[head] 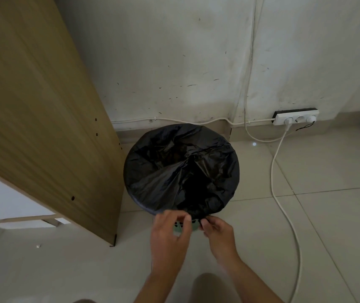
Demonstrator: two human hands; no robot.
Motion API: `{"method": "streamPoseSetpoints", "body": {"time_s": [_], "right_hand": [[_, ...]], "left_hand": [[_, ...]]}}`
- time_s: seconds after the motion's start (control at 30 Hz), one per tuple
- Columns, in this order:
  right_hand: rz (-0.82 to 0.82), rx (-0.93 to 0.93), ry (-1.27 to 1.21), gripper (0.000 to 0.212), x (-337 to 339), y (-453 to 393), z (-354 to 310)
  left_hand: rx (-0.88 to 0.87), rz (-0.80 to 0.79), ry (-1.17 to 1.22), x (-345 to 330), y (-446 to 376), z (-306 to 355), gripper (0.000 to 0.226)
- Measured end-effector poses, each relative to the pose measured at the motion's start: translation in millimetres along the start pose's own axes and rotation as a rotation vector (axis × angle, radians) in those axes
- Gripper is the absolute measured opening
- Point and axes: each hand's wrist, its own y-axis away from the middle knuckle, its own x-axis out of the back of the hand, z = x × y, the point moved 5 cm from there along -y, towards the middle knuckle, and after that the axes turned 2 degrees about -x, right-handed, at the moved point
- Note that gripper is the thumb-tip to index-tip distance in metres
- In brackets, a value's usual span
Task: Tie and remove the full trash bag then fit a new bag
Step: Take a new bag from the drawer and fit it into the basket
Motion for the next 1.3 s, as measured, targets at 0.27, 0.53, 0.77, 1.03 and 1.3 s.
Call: {"method": "streamPoseSetpoints", "body": {"time_s": [0.27,0.53,0.77,1.03,1.3], "right_hand": [[-0.012,-0.299,-0.242,0.015,-6.6,-12.1,-0.9],[0.178,-0.286,-0.489,0.019,-11.8,-15.3,-4.1],[0.201,-0.286,-0.608,0.017,-17.8,-13.2,-10.7],[0.161,-0.320,-0.852,0.013,-23.9,-7.0,-13.6],[0.186,-0.347,-0.849,0.027,-25.6,-8.8,-19.2]], "left_hand": [[-0.344,-0.238,-0.516,-34.2,-16.0,-11.4,0.059],[-0.269,-0.125,-0.456,-44.5,-31.3,-16.5,0.055],[-0.269,-0.119,-0.349,-46.4,-35.1,-17.1,0.047],[-0.246,-0.147,-0.309,-48.5,-33.3,-18.2,0.037],[-0.258,-0.161,-0.248,-44.7,-34.2,-16.3,0.064]]}}
